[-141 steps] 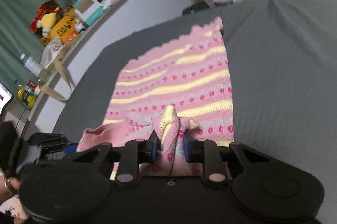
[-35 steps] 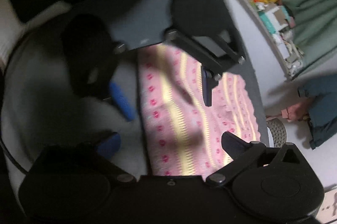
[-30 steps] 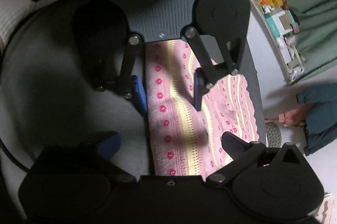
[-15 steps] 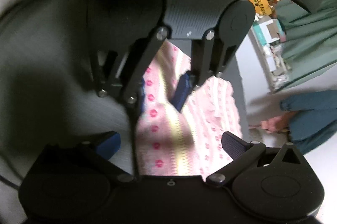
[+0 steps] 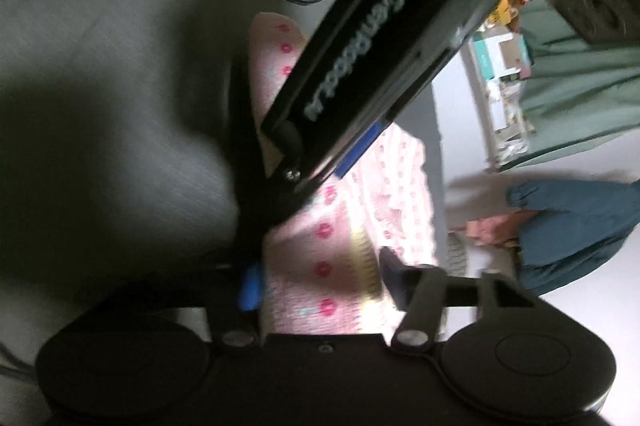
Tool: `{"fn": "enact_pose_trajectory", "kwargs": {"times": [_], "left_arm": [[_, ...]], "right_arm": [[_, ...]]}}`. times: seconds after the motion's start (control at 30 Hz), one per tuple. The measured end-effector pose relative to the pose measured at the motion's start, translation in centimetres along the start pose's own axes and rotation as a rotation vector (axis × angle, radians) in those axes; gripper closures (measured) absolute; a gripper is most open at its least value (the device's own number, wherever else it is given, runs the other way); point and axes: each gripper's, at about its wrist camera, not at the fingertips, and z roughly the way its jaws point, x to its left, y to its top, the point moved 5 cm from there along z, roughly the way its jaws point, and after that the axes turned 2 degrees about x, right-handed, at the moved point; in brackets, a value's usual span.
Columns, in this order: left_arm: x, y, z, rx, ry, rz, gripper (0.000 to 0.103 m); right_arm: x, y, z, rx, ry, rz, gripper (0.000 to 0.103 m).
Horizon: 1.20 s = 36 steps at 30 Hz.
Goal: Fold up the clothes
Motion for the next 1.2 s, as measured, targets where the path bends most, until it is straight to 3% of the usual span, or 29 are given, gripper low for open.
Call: {"fn": "enact_pose_trajectory", "kwargs": {"times": [0.03,0.1,0.13,0.17,0.27,0.37,0.5,0.53,0.57,0.6,0.67,0.73,0.77,0.83,0.9,1.0,1.03,1.07,1.1,1.2], "left_arm": [[0.2,0.2,0.0,-0.008,0.017,0.025,0.060],[0.5,1.1,-0.3,-0.035,0.108,0.114,0.038],[-0.1,0.7,-0.6,-0.061,0.188,0.186,0.021],[-0.7,0.3,-1.0,-0.092,0.257,0.262,0.011],[-3.0,-0.4,-0.9,-0.144,0.410,0.511,0.008],[-4.5,-1.1,1.0,-0.105,0.526,0.700,0.008],[-4.2,-0.8,2.6,-0.089,0.632,0.778,0.008],[-3.9,-0.6,2.8,-0.085,0.637,0.780,0.015],[-3.6,-0.3,3.0,-0.067,0.607,0.755,0.044],[-3.3,0.0,3.2,-0.050,0.576,0.730,0.060],[-2.5,0.5,3.2,-0.026,0.493,0.655,0.072],[-1.5,0.9,2.9,-0.027,0.438,0.575,0.073],[-1.0,1.1,2.6,-0.034,0.415,0.531,0.074],[-0.1,1.4,1.9,-0.044,0.373,0.450,0.075],[0.5,1.7,1.6,-0.053,0.350,0.414,0.075],[0.5,1.5,1.4,-0.052,0.352,0.448,0.075],[0.4,1.6,1.5,-0.050,0.351,0.462,0.075],[0.3,1.7,1.7,-0.047,0.350,0.476,0.075],[0.1,2.0,2.0,-0.044,0.351,0.492,0.075],[-1.0,2.4,2.9,-0.045,0.343,0.515,0.075]], "right_arm": [[-0.4,0.0,-0.1,-0.005,0.010,0.022,0.057],[-1.2,0.1,-0.4,-0.015,0.019,0.062,0.061],[-1.6,0.1,-0.5,-0.021,0.019,0.080,0.061],[-2.0,0.1,-0.6,-0.025,0.013,0.094,0.061],[-3.0,-0.1,-0.7,-0.037,-0.001,0.145,0.061],[-4.0,-0.3,-1.1,-0.047,-0.008,0.205,0.061],[-4.5,-0.7,-0.8,-0.051,-0.007,0.229,0.061],[-4.5,-0.8,-0.8,-0.052,-0.006,0.229,0.061],[-4.4,-0.9,-0.7,-0.050,-0.005,0.229,0.061],[-4.4,-0.9,-0.6,-0.049,-0.003,0.228,0.061],[-4.5,-0.8,-0.2,-0.044,-0.003,0.227,0.060],[-4.2,-0.9,-0.3,-0.033,-0.008,0.223,0.052],[-3.9,-1.0,-0.2,-0.028,-0.017,0.211,0.039],[-3.2,-1.1,-0.1,-0.014,-0.027,0.169,0.024],[-2.3,-1.3,0.4,0.000,-0.057,0.123,0.022],[-1.6,-1.8,2.0,0.059,-0.094,0.082,0.022],[-1.6,-1.9,2.5,0.077,-0.115,0.072,0.025],[-1.7,-2.1,3.0,0.088,-0.120,0.073,0.044],[-1.9,-2.2,3.1,0.096,-0.105,0.094,0.052],[-2.2,-2.1,2.6,0.105,-0.042,0.126,0.065]]}}
